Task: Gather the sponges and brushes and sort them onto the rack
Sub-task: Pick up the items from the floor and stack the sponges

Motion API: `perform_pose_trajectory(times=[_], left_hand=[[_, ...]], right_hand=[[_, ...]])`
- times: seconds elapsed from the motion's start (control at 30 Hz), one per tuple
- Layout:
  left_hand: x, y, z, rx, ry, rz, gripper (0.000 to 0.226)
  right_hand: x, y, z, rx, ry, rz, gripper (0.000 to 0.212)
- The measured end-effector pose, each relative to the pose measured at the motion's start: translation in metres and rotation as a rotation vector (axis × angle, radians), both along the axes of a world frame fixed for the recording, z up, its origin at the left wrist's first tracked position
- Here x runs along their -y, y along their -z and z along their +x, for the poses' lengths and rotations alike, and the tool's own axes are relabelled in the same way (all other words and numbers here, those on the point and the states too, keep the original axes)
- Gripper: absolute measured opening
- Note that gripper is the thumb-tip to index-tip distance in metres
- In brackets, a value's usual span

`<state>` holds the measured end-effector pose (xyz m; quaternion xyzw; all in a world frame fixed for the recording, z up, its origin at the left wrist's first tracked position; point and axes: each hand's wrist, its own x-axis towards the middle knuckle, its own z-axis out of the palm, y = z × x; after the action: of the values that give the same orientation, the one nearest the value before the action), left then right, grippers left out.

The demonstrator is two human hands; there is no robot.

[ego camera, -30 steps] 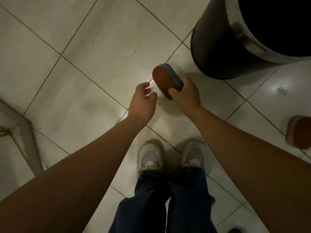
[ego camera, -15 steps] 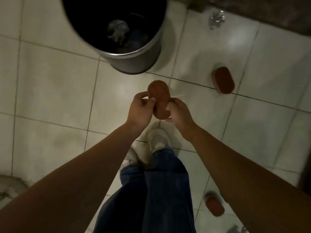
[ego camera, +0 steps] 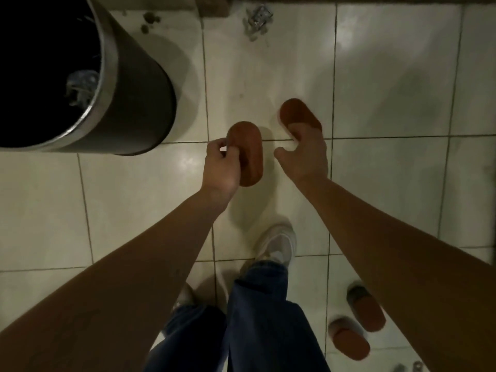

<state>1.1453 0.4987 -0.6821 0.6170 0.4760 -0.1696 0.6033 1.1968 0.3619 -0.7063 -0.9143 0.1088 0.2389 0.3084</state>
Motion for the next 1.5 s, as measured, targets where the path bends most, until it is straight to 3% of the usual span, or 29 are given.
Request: perform_pose_trajectory(times=[0.27, 0.53, 0.73, 0.93, 1.23, 1.4, 1.5], left_hand=[[0.01, 0.053, 0.012, 0.053, 0.091, 0.112, 0.02], [0.02, 0.031, 0.001, -0.005, 0.062, 0.137, 0.014], [0.03, -0.046, 0.0, -0.065, 0.067, 0.199, 0.02], [0.048, -0.165, 0.013, -0.082, 0.151, 0.204, 0.021], [0.078, -0.363, 0.036, -0.033, 0.311, 0.114, 0.076], [0.097, -0.465, 0.048, -0.003, 0.401, 0.109, 0.086], [0.11, -0.519, 0.057, 0.034, 0.471, 0.131, 0.08]], right_hand=[[0.013, 0.072, 0.034, -0.003, -0.31, -0.309, 0.085], [0.019, 0.047, -0.007, 0.057, -0.239, -0.09, 0.081], [0.029, -0.045, -0.036, 0.044, -0.124, 0.013, 0.08], [0.043, -0.172, -0.046, 0.054, -0.001, 0.039, 0.079], [0.068, -0.381, -0.036, 0.195, 0.116, 0.046, 0.071], [0.083, -0.491, -0.033, 0.195, 0.187, 0.005, 0.068], [0.095, -0.544, -0.029, 0.187, 0.213, -0.026, 0.069]])
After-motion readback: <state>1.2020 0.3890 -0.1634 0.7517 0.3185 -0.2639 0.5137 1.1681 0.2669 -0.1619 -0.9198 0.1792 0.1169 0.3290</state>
